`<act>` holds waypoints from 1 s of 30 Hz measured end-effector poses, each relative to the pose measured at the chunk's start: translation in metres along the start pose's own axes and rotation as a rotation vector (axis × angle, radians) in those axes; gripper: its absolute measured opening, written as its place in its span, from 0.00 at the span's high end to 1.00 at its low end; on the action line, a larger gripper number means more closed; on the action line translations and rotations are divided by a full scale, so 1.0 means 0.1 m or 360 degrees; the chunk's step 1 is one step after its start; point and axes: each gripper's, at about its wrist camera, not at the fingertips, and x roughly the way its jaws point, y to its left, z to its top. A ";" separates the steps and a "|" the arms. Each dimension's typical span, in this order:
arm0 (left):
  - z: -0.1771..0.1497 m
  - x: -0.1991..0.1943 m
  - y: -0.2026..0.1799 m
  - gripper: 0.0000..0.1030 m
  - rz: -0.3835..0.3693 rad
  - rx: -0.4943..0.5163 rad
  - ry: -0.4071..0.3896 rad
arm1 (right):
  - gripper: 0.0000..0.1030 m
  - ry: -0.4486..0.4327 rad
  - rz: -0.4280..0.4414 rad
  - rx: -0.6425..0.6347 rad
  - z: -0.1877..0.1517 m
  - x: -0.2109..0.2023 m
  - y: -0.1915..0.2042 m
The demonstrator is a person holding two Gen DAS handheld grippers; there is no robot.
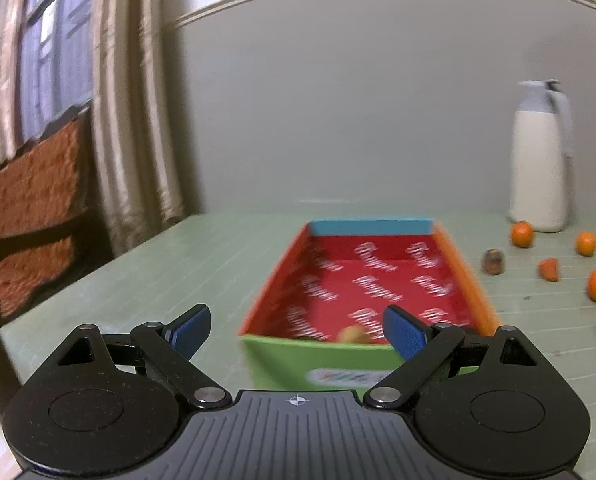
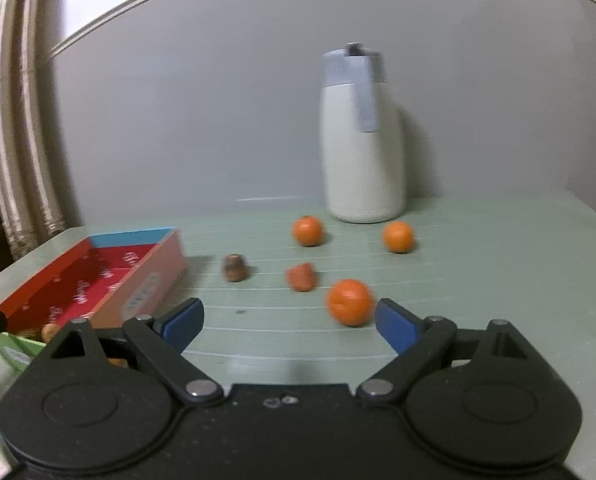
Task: Organize fruits
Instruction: 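Move the left tool to the small mandarin and close the left gripper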
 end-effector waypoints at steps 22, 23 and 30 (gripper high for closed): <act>0.17 -0.17 -1.47 0.10 -0.0538 0.0219 0.0023 | 0.09 -0.0079 -0.0304 0.0184 -0.10 -0.50 -0.96; 0.16 -0.17 -1.53 0.10 -0.0553 0.0226 0.0030 | 0.09 -0.0080 -0.0316 0.0189 -0.11 -0.51 -0.98; 0.09 -0.17 -1.91 0.11 -0.0659 0.0284 0.0069 | 0.09 -0.0095 -0.0410 0.0257 -0.16 -0.62 -1.21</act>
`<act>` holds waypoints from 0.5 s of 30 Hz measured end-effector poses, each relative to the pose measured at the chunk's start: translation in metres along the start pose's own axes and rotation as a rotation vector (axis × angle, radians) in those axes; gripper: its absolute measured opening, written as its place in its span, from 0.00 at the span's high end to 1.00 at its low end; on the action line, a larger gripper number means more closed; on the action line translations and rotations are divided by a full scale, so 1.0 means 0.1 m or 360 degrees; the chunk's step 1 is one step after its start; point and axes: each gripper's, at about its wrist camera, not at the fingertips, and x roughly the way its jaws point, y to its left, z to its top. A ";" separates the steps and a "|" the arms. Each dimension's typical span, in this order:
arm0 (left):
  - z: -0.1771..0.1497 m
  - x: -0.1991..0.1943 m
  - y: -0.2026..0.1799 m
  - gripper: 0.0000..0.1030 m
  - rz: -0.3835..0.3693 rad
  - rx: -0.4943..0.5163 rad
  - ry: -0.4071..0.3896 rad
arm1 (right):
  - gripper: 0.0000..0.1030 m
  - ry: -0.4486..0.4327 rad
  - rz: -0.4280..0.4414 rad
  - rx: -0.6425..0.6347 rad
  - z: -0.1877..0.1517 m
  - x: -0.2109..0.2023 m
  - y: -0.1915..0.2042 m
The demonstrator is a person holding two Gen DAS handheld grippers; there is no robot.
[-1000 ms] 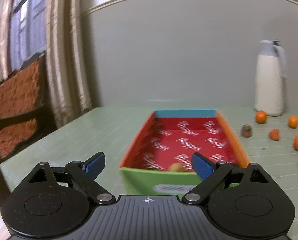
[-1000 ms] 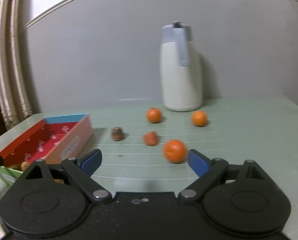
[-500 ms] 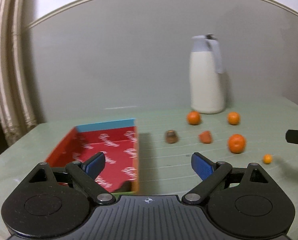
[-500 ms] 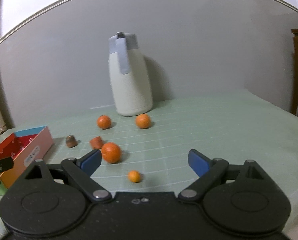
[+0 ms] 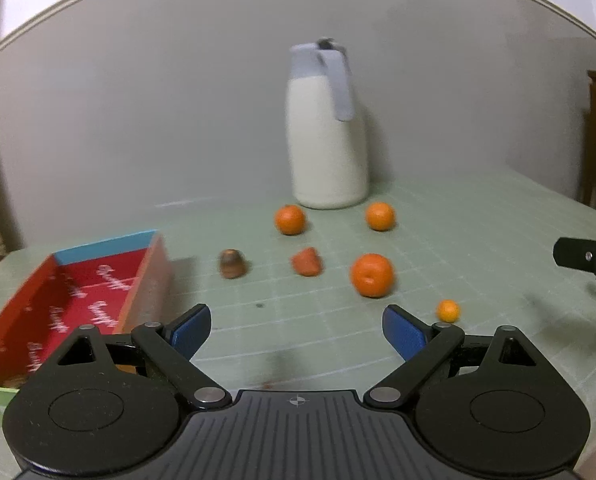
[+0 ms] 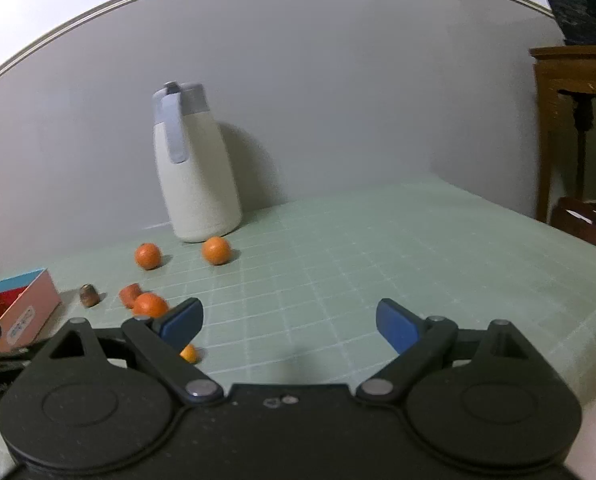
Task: Organize fruits
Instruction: 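Move the left tool to the small mandarin and close the left gripper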
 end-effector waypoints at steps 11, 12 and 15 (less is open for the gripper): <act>0.05 0.25 -0.64 0.26 -0.0186 0.0104 0.0079 | 0.09 -0.0028 -0.0074 0.0064 0.00 -0.08 -0.26; 0.05 0.27 -0.70 0.28 -0.0196 0.0114 0.0092 | 0.09 -0.0030 -0.0082 0.0069 0.00 -0.09 -0.28; 0.05 0.31 -0.81 0.28 -0.0204 0.0130 0.0097 | 0.09 -0.0037 -0.0106 0.0098 0.00 -0.09 -0.36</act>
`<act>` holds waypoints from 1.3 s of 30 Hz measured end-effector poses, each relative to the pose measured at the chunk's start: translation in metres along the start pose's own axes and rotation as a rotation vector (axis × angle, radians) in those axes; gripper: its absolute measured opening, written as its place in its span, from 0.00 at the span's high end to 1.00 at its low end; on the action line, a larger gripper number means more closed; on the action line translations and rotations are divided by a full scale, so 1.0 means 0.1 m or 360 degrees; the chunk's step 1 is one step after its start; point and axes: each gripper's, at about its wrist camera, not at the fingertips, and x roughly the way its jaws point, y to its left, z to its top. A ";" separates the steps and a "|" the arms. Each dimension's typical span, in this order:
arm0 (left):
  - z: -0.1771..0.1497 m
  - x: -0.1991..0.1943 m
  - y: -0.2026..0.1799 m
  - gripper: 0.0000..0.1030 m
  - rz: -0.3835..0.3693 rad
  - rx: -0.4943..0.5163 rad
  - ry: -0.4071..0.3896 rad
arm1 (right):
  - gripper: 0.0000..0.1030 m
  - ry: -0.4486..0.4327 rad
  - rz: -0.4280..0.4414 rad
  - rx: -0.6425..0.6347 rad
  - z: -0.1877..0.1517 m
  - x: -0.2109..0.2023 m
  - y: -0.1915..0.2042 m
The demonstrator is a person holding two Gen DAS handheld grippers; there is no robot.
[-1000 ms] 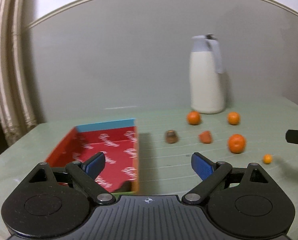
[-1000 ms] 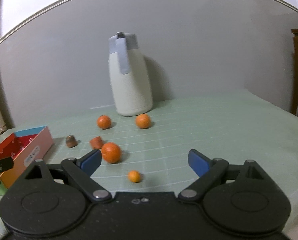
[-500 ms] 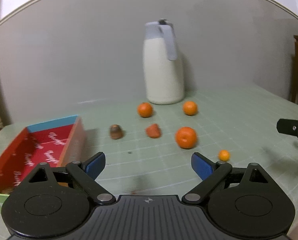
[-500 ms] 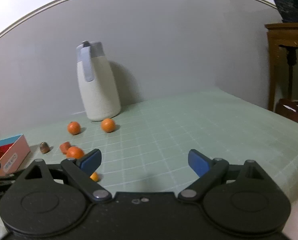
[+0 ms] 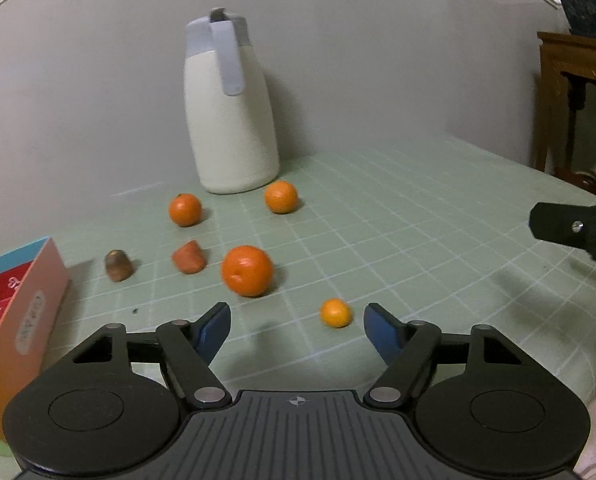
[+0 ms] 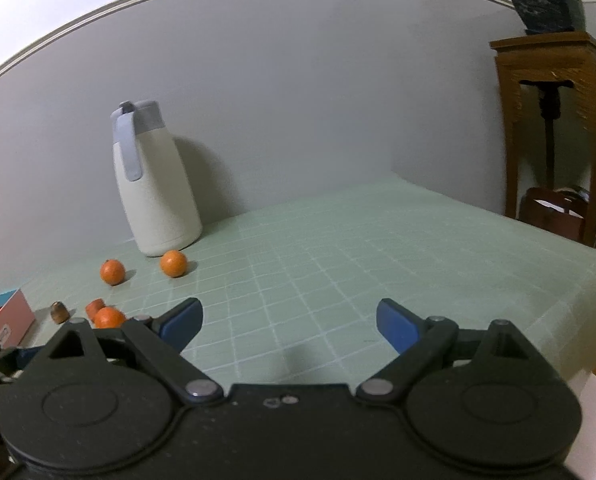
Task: Organize fruits
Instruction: 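Move the left tool to the small mandarin and close the left gripper, then carry the small mandarin into the red box and open the left gripper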
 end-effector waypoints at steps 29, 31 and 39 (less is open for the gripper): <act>0.00 0.29 -0.21 0.83 -0.0114 -0.0057 0.0072 | 0.09 -0.0042 -0.0131 0.0051 -0.01 -0.03 -0.25; 0.00 0.30 -0.21 0.83 -0.0117 -0.0049 0.0070 | 0.09 -0.0043 -0.0131 0.0049 -0.01 -0.03 -0.24; -0.01 0.28 -0.22 0.83 -0.0110 -0.0048 0.0048 | 0.09 -0.0023 -0.0132 0.0051 -0.02 0.00 -0.24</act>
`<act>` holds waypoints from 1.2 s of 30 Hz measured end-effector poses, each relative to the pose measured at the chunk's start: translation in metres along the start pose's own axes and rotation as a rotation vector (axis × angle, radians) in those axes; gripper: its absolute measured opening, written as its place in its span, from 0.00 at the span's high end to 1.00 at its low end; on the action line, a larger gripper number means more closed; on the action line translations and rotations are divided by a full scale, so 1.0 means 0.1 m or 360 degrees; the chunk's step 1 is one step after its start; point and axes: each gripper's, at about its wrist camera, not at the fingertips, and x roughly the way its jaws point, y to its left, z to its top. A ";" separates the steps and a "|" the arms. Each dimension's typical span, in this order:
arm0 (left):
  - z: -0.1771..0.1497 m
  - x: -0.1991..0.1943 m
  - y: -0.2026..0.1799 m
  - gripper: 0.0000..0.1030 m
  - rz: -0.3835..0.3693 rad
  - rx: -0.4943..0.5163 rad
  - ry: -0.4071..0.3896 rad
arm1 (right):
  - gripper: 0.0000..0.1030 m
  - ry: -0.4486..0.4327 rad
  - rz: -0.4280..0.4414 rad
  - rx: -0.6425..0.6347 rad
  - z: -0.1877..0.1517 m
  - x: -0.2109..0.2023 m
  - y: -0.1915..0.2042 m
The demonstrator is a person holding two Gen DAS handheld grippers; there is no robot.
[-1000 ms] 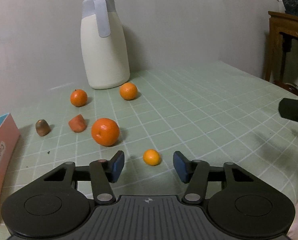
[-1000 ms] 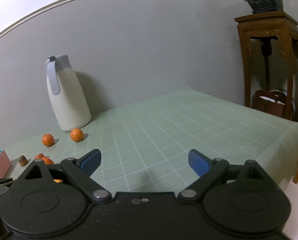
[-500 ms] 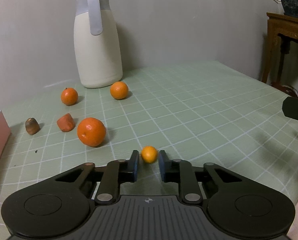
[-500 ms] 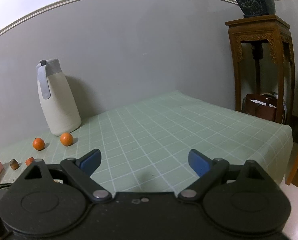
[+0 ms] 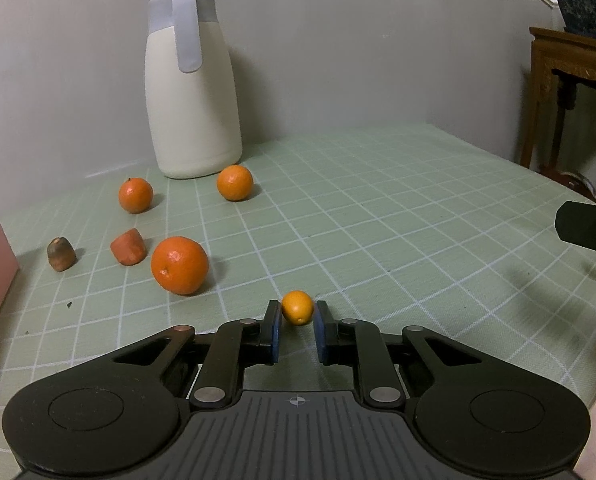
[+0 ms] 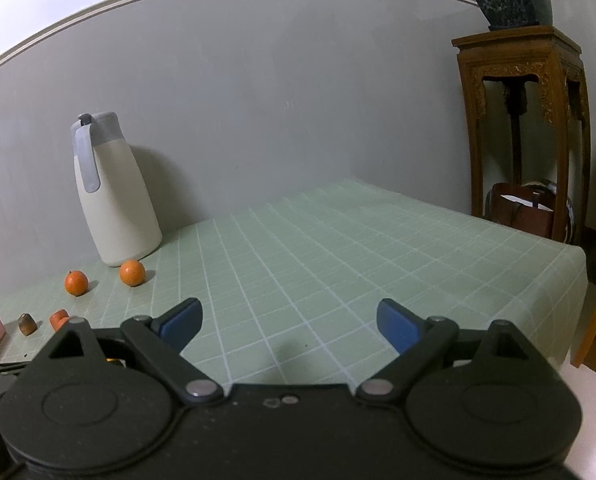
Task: Organize fruits
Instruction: 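Carry the small mandarin into the red box and open the left gripper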
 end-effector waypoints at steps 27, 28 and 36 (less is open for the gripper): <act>0.05 -0.65 0.95 0.83 0.0283 -0.0118 -0.0275 | 0.09 0.0028 0.0127 -0.0152 -0.07 0.07 0.54; 0.04 -0.69 1.04 0.83 0.0311 -0.0128 -0.0286 | 0.09 0.0031 0.0142 -0.0164 -0.07 0.07 0.59; -0.08 -0.99 1.81 0.83 0.0558 -0.0261 -0.0298 | 0.08 0.0051 0.0298 -0.0306 -0.17 0.09 1.15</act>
